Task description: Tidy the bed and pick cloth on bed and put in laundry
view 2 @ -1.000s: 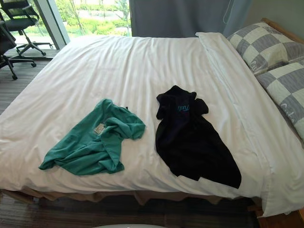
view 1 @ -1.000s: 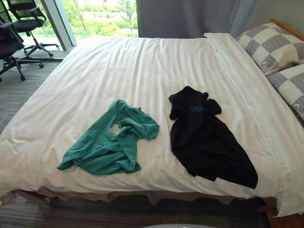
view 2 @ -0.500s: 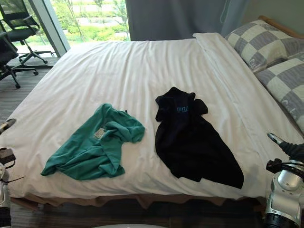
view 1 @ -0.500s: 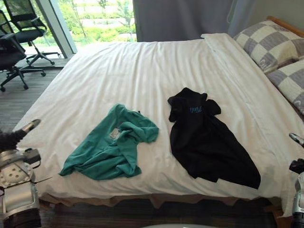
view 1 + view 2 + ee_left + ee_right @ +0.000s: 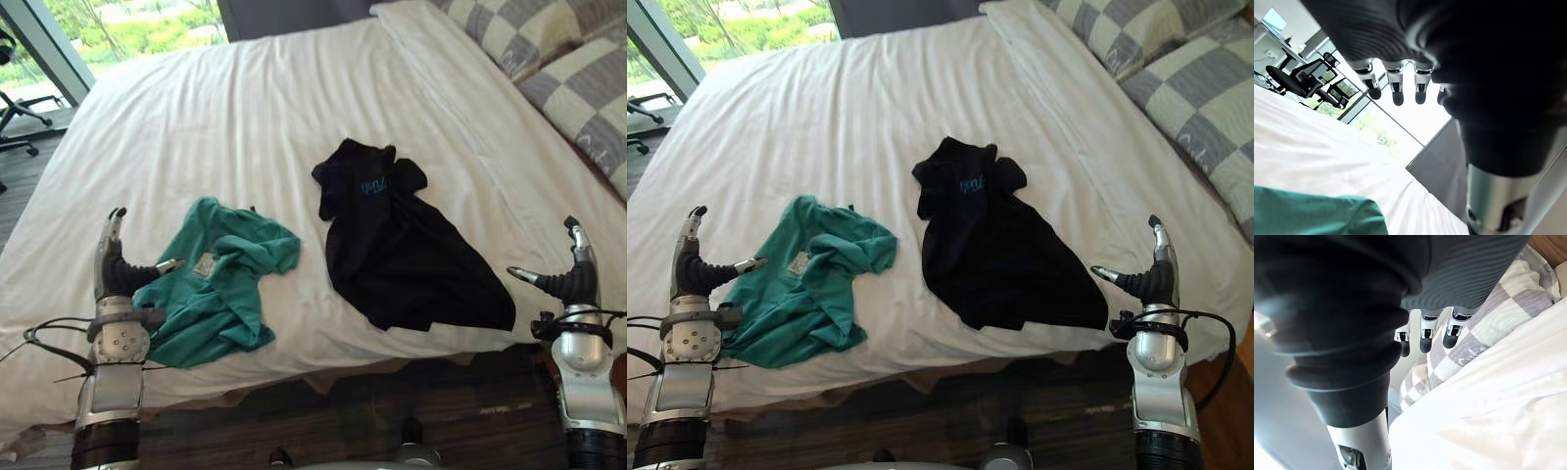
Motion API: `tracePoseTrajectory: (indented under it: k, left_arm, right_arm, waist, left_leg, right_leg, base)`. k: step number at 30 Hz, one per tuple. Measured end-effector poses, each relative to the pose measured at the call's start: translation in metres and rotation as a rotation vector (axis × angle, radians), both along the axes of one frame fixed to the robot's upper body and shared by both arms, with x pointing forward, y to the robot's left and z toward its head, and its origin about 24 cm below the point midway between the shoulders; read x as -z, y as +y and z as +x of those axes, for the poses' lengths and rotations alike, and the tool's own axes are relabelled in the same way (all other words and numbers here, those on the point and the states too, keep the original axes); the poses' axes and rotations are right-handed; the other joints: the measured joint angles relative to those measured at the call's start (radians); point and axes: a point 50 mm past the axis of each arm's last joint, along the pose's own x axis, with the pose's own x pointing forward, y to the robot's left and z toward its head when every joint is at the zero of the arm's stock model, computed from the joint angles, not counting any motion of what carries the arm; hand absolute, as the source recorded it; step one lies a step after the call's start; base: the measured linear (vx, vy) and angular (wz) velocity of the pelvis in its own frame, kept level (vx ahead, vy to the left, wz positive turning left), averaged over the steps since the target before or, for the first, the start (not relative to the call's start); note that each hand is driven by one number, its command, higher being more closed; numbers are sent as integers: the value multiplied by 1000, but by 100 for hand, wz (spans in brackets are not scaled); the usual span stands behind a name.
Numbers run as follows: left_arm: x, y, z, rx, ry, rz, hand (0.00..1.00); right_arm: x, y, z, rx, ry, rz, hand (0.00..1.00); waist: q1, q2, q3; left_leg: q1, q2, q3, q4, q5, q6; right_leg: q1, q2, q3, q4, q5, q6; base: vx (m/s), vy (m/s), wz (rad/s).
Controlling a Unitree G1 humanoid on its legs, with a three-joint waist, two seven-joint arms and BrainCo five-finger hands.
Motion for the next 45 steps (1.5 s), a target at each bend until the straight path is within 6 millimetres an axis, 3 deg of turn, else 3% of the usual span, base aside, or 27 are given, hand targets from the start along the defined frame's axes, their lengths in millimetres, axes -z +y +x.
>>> tracePoseTrajectory:
  k: [3,8,14,15,18,22,27,32,35,37,41,44,45]
  left_arm:
    - [5,1,6,-21,48,58,0]
    - [19,9,21,-81,153,77,0]
    - [11,22,39,-138,192,124,0]
    - [9,22,45,-138,196,137,100]
    - [6,22,55,-144,203,167,100]
    - [4,22,56,-137,207,264,100]
    - [7,15,57,-87,214,326,100]
    - [15,13,41,-31,186,290,100]
    - [25,8,29,18,170,233,100]
    - [32,2,18,56,149,164,100]
    - [41,-19,3,163,107,-21,100]
    - [50,-35,-4,250,103,-159,100]
    - [58,-45,-8,292,130,-218,100]
  right_arm:
    - [-4,2,4,-5,-20,-1,0]
    - [-8,11,12,-47,-37,-3,0]
    - [-18,16,17,-54,-89,-1,0]
    - [-23,19,19,-61,-115,-5,0]
    - [-32,29,23,-104,-159,-15,0]
    - [-50,54,32,-203,-258,-15,0]
    - [-72,74,41,-275,-351,-42,0]
    - [-101,92,55,-353,-406,-184,0]
    - [-106,95,71,-366,-366,-265,0]
    - [-107,95,85,-374,-312,-304,0]
    - [-105,73,108,-321,-159,-389,0]
    - [-111,47,122,-241,-41,-463,0]
    - [-117,37,126,-206,-15,-484,0]
  waist:
    - [-17,3,35]
    - [-20,3,93]
    - [-18,-19,172]
    - [-17,-19,181]
    - [-19,-21,213]
    - [6,-22,214]
    - [10,-23,214]
    - [7,-21,214]
    - [9,-21,213]
    - [14,-21,213]
    - [34,-8,214]
    - [50,19,228]
    - [64,40,239]
  left_leg:
    - [-54,2,6,15,7,6]
    - [-119,2,28,35,8,6]
    - [-206,9,31,69,8,7]
    - [-232,12,32,75,8,7]
    - [-243,20,33,88,8,7]
    - [-258,19,56,89,9,9]
    - [-258,15,44,80,20,22]
    - [-245,-4,29,17,60,32]
    - [-243,-9,12,4,71,37]
    - [-244,-11,-2,-6,78,39]
    - [-269,-24,-34,-6,82,44]
    - [-292,-34,-61,-7,89,54]
    - [-298,-33,-71,-7,92,57]
  right_leg:
    - [-62,1,14,0,24,-7]
    - [-129,2,38,-17,66,-16]
    - [-207,1,54,-16,79,-22]
    - [-232,3,56,-17,91,-27]
    - [-239,8,59,-17,106,-31]
    - [-270,10,83,-18,122,-32]
    - [-269,9,80,-18,124,-29]
    - [-269,4,70,-22,132,-14]
    - [-260,0,49,-22,132,-14]
    - [-255,-2,34,-23,137,-7]
    - [-252,-21,17,-30,149,9]
    - [-252,-35,-14,-32,158,17]
    - [-252,-35,-23,-33,177,18]
  base:
    - [-22,-25,-5]
    - [-23,-9,-10]
    - [-45,-15,-1]
    - [-55,-20,-2]
    - [-27,-5,-2]
    - [-45,8,-13]
    - [-47,13,1]
    - [-28,21,9]
    - [15,14,18]
    - [15,13,22]
    - [25,15,27]
    - [29,12,33]
    - [31,17,21]
